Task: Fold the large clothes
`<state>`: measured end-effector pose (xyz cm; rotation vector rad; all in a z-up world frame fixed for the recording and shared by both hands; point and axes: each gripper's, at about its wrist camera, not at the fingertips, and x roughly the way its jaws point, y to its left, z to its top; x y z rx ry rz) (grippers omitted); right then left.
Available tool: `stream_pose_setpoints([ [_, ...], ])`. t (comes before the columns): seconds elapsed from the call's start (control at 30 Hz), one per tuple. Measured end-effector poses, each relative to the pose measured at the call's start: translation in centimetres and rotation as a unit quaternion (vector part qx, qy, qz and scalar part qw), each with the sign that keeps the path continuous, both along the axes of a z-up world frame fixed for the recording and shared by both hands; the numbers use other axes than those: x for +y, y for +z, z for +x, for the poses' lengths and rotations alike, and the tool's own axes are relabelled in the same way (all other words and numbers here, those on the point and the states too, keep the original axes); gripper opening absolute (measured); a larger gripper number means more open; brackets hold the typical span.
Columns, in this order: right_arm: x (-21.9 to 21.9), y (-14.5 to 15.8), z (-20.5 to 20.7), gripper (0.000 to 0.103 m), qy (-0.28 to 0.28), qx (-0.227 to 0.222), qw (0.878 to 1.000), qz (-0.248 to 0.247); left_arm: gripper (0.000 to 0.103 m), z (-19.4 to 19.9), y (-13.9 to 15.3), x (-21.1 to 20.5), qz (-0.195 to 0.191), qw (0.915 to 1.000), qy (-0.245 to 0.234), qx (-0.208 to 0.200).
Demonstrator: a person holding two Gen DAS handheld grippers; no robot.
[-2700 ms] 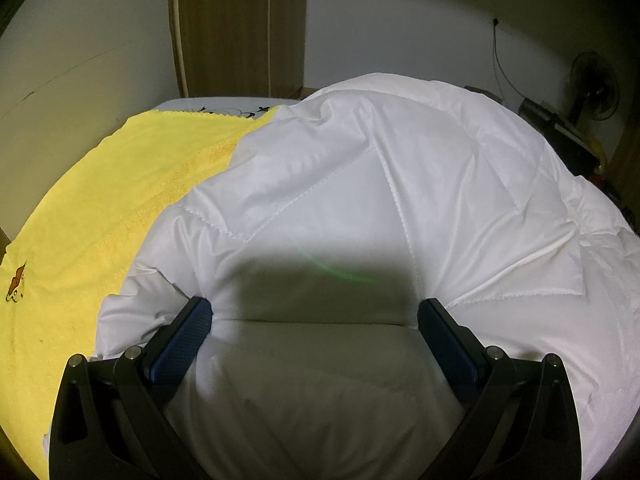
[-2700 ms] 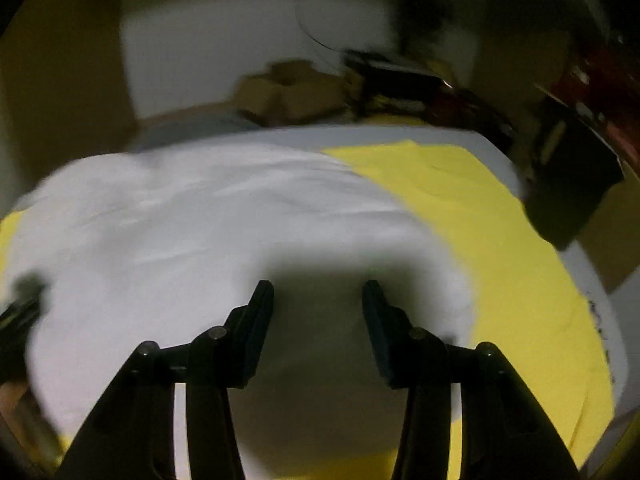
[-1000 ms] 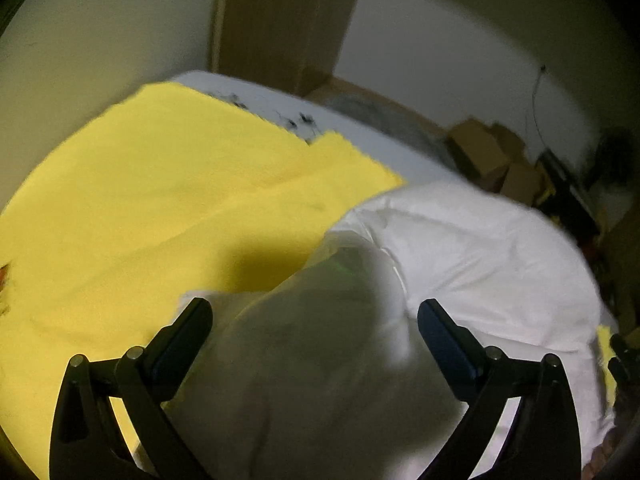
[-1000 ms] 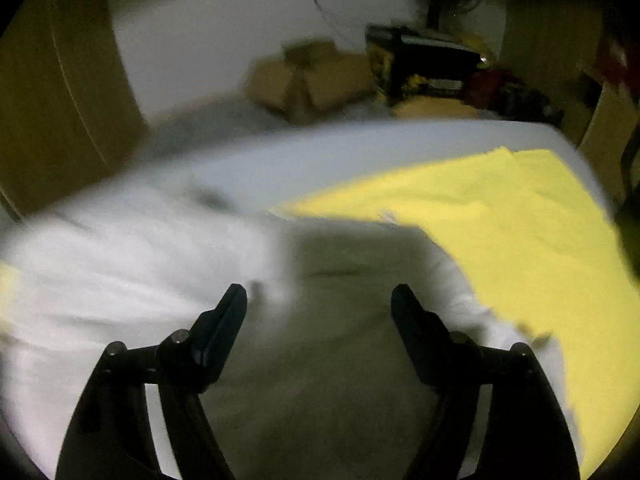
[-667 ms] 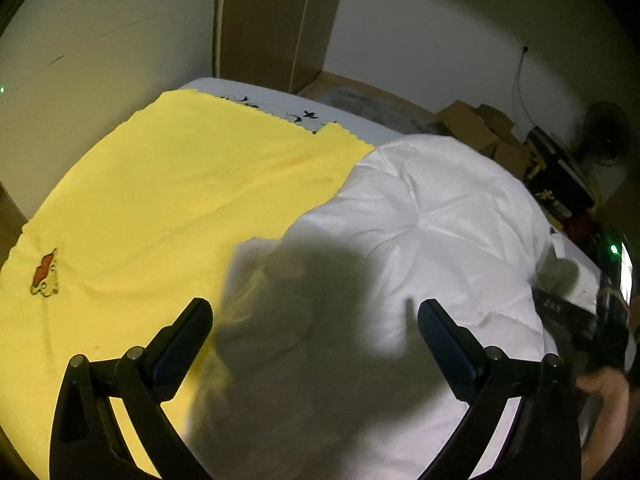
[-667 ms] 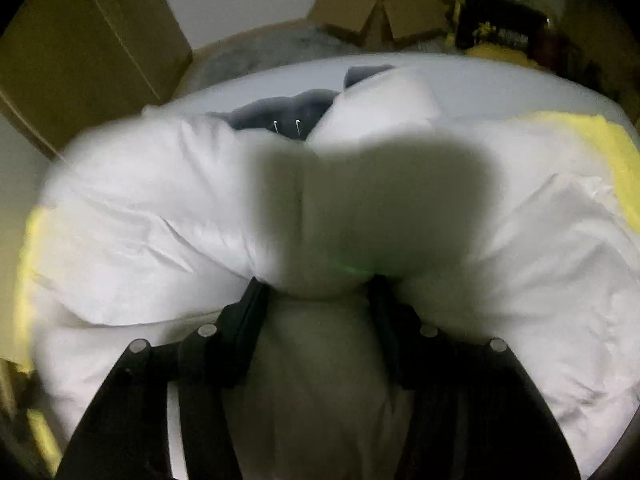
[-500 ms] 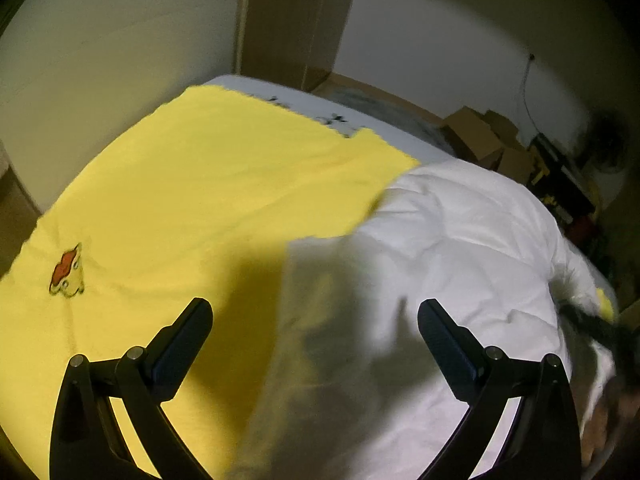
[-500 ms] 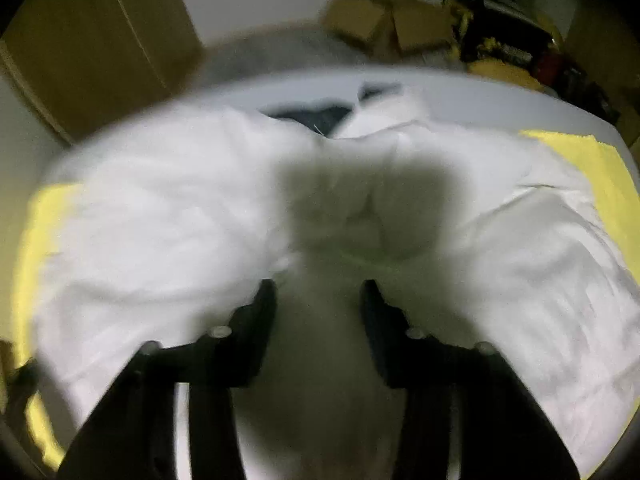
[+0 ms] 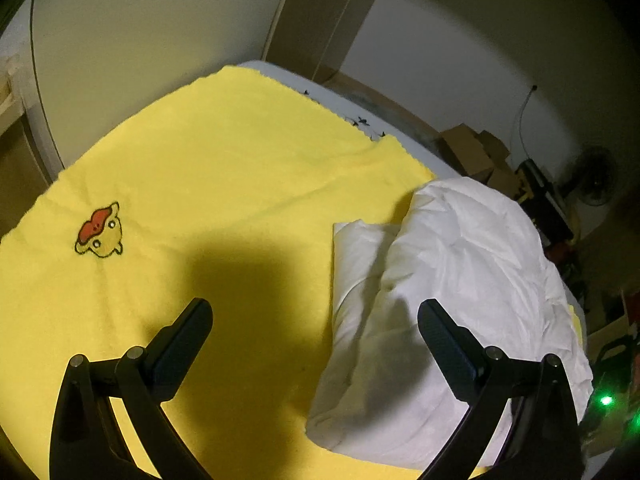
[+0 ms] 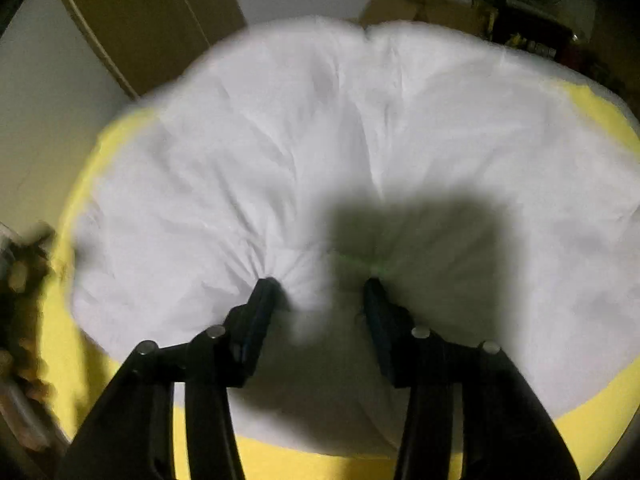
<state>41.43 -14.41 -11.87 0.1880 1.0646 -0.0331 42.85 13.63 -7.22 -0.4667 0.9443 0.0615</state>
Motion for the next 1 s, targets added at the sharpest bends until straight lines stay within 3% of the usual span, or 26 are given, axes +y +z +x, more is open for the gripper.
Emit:
stream_pose_setpoints([
  [0.1, 0.9, 1.3, -1.0, 0.049, -0.009, 0.018, 1.0, 0.001, 0.102, -0.6, 0.1, 0.0, -0.01, 0.9999, -0.011, 0.005],
  [0.17, 1.3, 3.2, -3.1, 0.049, -0.006, -0.003, 1.0, 0.01, 0.102, -1.7, -0.1, 0.4, -0.019, 0.9996, -0.019, 0.007],
  [0.23, 1.9, 2.3, -4.4, 0.049, 0.001, 0.006, 1.0, 0.014, 0.102, -2.2, -1.1, 1.1, -0.043, 0.9986, -0.016, 0.027],
  [0.27, 2.0, 0.6, -4.0, 0.049, 0.008, 0.017, 1.0, 0.008, 0.102, -2.2, -2.0, 1.4, -0.071, 0.9963, -0.016, 0.047],
  [0.33, 2.2, -0.1, -3.6, 0.051, 0.023, -0.002, 1.0, -0.001, 0.102, -2.5, -3.3, 1.6, -0.13, 0.9894, -0.02, 0.062],
  [0.4, 1.8, 0.8, -4.1, 0.053, 0.02, 0.004, 0.999, 0.037, 0.102, -2.9, -3.9, 1.6, -0.199, 0.9777, -0.038, 0.055],
  [0.47, 0.3, 2.3, -5.5, 0.054, 0.01, -0.018, 0.996, 0.086, 0.102, -3.5, -4.3, 1.5, -0.246, 0.9664, -0.058, 0.048],
  [0.6, -0.1, 6.1, -10.6, 0.062, 0.025, -0.093, 0.99, 0.1, 0.103, -4.6, -5.4, 1.5, -0.266, 0.9602, -0.054, 0.067],
  [0.73, -1.3, 7.8, -13.3, 0.066, 0.043, -0.126, 0.986, 0.104, 0.103, -5.3, -7.4, 0.6, -0.33, 0.939, -0.054, 0.082],
  [1.0, -1.3, 8.6, -16.9, 0.067, 0.059, -0.145, 0.982, 0.108, 0.103, -3.5, -7.9, -0.5, -0.328, 0.9428, -0.041, 0.043],
])
